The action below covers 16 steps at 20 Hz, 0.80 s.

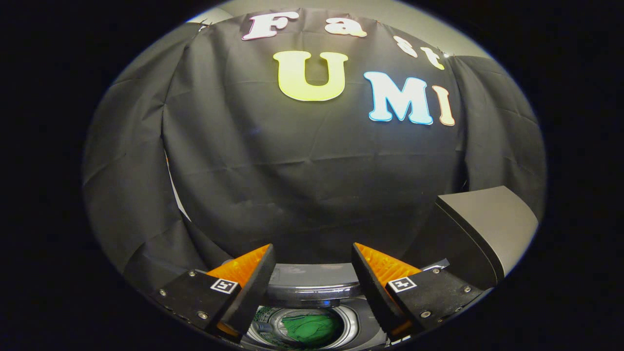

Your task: Put the clothes into the washing machine and then close the washing machine lid.

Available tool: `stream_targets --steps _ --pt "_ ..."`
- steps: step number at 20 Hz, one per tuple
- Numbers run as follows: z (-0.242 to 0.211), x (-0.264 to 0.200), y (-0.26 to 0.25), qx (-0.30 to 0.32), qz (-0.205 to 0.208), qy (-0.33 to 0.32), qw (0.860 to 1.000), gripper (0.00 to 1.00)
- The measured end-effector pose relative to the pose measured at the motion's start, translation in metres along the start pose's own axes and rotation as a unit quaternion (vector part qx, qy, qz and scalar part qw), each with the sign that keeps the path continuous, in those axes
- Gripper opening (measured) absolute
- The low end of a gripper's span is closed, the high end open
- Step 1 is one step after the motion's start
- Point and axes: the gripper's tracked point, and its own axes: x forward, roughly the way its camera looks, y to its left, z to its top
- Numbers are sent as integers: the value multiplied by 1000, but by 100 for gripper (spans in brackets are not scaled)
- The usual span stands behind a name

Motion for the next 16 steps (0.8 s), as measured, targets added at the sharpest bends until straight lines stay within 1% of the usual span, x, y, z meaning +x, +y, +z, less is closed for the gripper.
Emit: stream_targets --steps 3,9,12,14,16 --pt "-6 -8 0 -1 0 -1 1000 96" --pt "-34 -31 0 -3 -5 4 1000 96" --pt "-53 -47 5 -13 0 4 1000 95" --pt "-63 -55 8 -24 -4 5 1000 95" --pt "-72 -57 21 -31 5 13 999 95"
